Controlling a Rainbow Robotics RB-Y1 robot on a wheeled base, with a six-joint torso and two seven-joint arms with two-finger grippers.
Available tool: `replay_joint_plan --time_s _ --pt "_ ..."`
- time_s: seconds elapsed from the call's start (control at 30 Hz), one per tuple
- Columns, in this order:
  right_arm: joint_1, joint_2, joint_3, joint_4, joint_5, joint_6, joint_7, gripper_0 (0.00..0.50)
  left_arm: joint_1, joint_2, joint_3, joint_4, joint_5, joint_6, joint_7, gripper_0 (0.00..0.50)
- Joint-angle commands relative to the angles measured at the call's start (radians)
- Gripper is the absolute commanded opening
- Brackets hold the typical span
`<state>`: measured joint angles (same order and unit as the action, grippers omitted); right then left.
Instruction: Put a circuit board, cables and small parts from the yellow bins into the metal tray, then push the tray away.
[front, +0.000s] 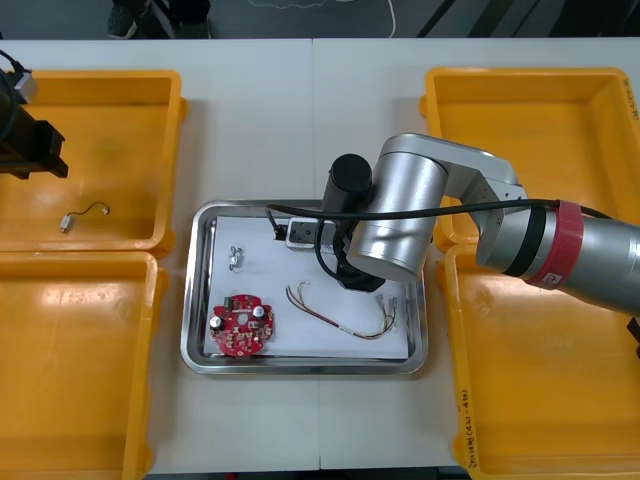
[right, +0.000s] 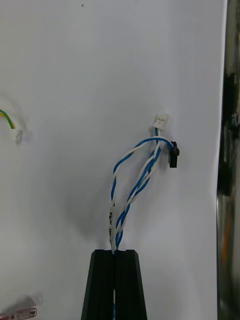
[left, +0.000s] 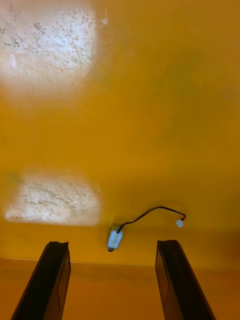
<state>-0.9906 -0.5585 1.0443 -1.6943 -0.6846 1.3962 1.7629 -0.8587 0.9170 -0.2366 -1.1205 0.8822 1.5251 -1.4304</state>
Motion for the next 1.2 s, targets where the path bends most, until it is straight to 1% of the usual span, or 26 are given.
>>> replay_joint_plan --time_s 0.03,0.3,0.33,0.37,0.43,0.47,0.5,0.53,0.57,0.63,0.77,0.93,1.0,1.1,1.17,1.2 --pt "-0.043 -0.001 0.01 -0.007 0.01 -0.01 -0.007 0.0 0.038 0.029 0.007 -0.016 0.009 -0.043 -0.166 0.5" --pt "-0.043 -0.001 0.01 -0.008 0.011 -0.01 -0.007 0.003 0.076 0.017 0.008 -0.016 0.009 -0.065 -0.188 0.5" --pt "-0.045 0.0 0.01 -0.008 0.011 -0.011 -0.007 0.047 0.082 0.014 0.007 -0.016 0.008 -0.071 -0.189 0.5" --pt "-0.045 -0.001 0.01 -0.008 0.013 -0.01 -0.008 0.074 0.086 0.013 0.007 -0.016 0.008 -0.074 -0.189 0.5" --pt "-0.045 -0.001 0.01 -0.016 0.022 -0.01 -0.013 0.279 0.099 0.003 0.007 -0.016 0.006 -0.08 -0.189 0.5" --pt "-0.045 -0.001 0.01 -0.018 0.025 -0.008 -0.016 0.329 0.101 0.002 0.008 -0.016 0.006 -0.08 -0.189 0.5" --pt "-0.045 -0.003 0.01 -0.021 0.027 -0.006 -0.022 0.4 0.104 -0.003 0.008 -0.016 0.006 -0.08 -0.189 0.5" --pt "-0.046 -0.004 0.006 -0.024 0.028 -0.006 -0.026 0.456 0.11 -0.006 0.007 -0.016 0.004 -0.08 -0.189 0.5" --pt "-0.048 -0.008 0.005 -0.027 0.028 -0.006 -0.031 0.481 0.115 -0.007 0.007 -0.016 0.003 -0.08 -0.189 0.5" --pt "-0.048 -0.008 -0.004 -0.03 0.028 -0.003 -0.039 0.5 0.119 -0.015 0.008 -0.016 0.001 -0.082 -0.189 0.5" --pt "-0.049 -0.014 -0.02 -0.048 0.028 0.013 -0.051 0.5 0.128 -0.024 0.007 -0.016 -0.002 -0.089 -0.191 0.5" --pt "-0.049 -0.027 -0.078 -0.114 0.025 0.095 -0.077 0.5 0.135 -0.033 0.007 -0.016 0.001 -0.089 -0.196 0.5" --pt "-0.053 -0.035 -0.099 -0.139 0.01 0.122 -0.085 0.5 0.136 -0.037 0.007 -0.016 -0.002 -0.089 -0.197 0.5" --pt "-0.053 -0.057 -0.155 -0.169 -0.049 0.162 -0.109 0.5 0.142 -0.041 0.007 -0.016 -0.005 -0.094 -0.199 0.5" --pt "-0.054 -0.077 -0.202 -0.194 -0.102 0.184 -0.157 0.5 0.145 -0.043 0.007 -0.016 -0.006 -0.097 -0.2 0.5" --pt "-0.053 -0.08 -0.213 -0.2 -0.115 0.187 -0.168 0.5 0.145 -0.043 0.007 -0.016 -0.006 -0.097 -0.2 0.5"
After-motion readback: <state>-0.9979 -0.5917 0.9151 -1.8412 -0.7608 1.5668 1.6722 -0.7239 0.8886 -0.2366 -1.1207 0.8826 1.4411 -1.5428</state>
